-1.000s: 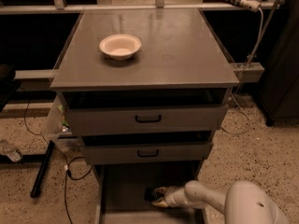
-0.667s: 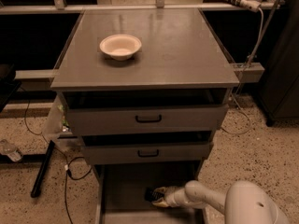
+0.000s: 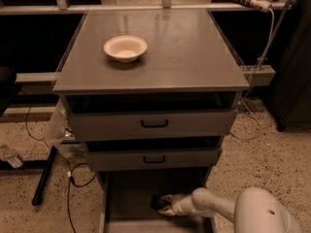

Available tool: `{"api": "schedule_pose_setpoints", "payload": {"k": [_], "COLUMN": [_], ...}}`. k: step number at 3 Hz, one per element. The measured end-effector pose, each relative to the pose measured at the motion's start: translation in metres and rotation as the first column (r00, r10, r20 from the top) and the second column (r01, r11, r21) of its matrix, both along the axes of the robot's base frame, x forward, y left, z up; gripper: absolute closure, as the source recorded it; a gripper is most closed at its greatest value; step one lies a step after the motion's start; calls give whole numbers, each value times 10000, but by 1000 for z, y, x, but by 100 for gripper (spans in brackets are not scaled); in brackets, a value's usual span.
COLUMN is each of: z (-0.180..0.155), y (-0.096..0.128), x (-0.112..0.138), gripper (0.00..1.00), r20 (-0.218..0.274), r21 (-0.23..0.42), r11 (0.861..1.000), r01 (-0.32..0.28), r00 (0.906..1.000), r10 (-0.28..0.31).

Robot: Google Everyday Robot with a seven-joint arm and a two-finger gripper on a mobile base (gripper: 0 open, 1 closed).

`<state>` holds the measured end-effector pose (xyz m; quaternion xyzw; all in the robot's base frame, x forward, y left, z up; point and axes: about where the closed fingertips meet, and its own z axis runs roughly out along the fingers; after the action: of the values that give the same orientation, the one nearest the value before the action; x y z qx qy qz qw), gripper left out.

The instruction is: Pick rxbar blueberry from bottom drawer and place on counter

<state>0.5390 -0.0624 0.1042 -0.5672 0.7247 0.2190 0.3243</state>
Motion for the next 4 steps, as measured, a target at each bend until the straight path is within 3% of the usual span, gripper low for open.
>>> {"api": "schedule_pose_setpoints", "payload": {"k": [1, 2, 3, 4], "z": [8, 44, 99, 148], "y": [2, -1, -7, -14], "x": [-9, -15, -24, -39], "gripper": [100, 100, 100, 100], "r20": [-351, -82, 768, 1689], "r21": [272, 448, 389, 132], "r11": [9993, 9970, 9933, 9910], "r01": [-253, -631, -1085, -1330], "r00": [9990, 9979, 9915, 9772], "r10": [263, 635, 1053, 1288]}}
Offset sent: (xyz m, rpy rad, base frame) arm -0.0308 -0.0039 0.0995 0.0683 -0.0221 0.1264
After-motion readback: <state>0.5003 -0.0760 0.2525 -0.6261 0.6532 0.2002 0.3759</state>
